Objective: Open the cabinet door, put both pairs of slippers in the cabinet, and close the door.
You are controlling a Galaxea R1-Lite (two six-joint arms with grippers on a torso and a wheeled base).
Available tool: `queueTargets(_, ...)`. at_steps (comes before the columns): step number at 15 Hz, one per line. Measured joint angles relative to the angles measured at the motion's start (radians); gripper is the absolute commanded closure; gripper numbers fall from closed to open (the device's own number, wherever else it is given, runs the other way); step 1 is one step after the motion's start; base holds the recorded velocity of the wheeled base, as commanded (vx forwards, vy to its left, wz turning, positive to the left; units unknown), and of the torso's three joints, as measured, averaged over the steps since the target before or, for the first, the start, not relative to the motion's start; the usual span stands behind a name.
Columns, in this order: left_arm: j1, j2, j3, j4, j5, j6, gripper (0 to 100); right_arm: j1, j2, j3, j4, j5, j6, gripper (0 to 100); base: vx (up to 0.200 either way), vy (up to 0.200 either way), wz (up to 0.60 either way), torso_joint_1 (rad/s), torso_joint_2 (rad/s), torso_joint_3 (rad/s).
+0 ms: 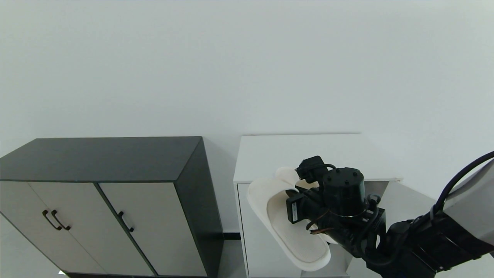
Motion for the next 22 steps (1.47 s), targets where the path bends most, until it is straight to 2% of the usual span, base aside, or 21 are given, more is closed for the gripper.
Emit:
queueTargets(2,0.000,0.000,0.000,0.000,0.001,0.000,100,0.002,0.000,0.003,0.000,0.001,0.000,100,0.000,0.000,0.00,0.000,0.00,0.000)
queueTargets(19,0.000,0.000,0.000,0.000,0.001,0.000,100,0.000,0.015,0.016,-0.004,0.002,0.001,100,0.000,-0.200,0.00,0.002,0.00,0.002)
queueTargets(22,0.000,0.000,0.000,0.000,0.001,0.000,100,-0.001,0.029,0.016,-0.049,0.001,-0.001,100,0.000,-0.200,0.00,0.002,0.00,0.002)
